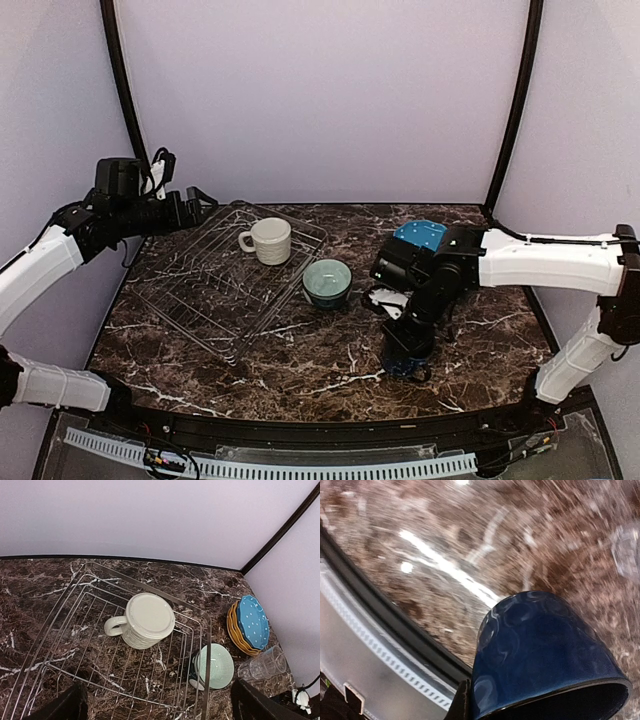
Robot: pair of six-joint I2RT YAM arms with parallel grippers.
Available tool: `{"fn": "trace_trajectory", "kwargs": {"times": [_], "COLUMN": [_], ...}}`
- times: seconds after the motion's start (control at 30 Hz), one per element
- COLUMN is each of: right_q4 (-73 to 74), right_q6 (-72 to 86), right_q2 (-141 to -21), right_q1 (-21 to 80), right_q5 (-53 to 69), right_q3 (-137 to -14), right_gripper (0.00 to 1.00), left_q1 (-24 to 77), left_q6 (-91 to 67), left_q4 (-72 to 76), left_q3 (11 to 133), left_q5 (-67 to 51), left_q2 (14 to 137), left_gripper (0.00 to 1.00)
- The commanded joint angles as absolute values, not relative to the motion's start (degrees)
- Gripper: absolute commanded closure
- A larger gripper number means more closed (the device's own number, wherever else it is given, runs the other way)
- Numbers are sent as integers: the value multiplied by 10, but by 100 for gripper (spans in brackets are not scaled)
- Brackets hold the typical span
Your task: Load the mixed dishes into the dish rack
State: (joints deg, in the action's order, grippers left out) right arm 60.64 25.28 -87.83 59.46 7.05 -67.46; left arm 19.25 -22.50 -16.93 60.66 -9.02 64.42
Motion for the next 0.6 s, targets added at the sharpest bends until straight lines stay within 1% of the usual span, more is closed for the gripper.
{"fn": "trace_trajectory", "kwargs": {"times": [0.0, 0.07, 0.17, 0.27, 0.37, 0.47, 0.57], "right_q4": [501, 458, 387, 307, 228, 140, 81], "right_q6": [224, 199, 162, 142, 143, 158, 167], "right_q2": [-832, -836, -855, -881, -905, -922, -936], "right_q1": [619, 619, 617, 606, 585, 567, 556], "right_q5": [151, 161, 168, 204, 261, 320, 353], "right_q3": [-769, -800, -843, -877, -896, -898, -899], "right_gripper": [100, 100, 100, 100, 100, 100, 100], "left_q1": [191, 191, 192, 197, 209, 222, 224], "left_q6": [-198, -215, -264, -322, -337, -348, -397], "left_q4": [-169, -131, -21, 81, 137, 157, 209], "left_q3": [611, 592, 534, 485, 451, 439, 423], "left_q5": [-166, -232, -345, -411, -424, -438, -455], "left_q2": [620, 612, 590, 567, 555, 559, 571], "left_gripper": [1, 1, 1, 1, 1, 1, 1]}}
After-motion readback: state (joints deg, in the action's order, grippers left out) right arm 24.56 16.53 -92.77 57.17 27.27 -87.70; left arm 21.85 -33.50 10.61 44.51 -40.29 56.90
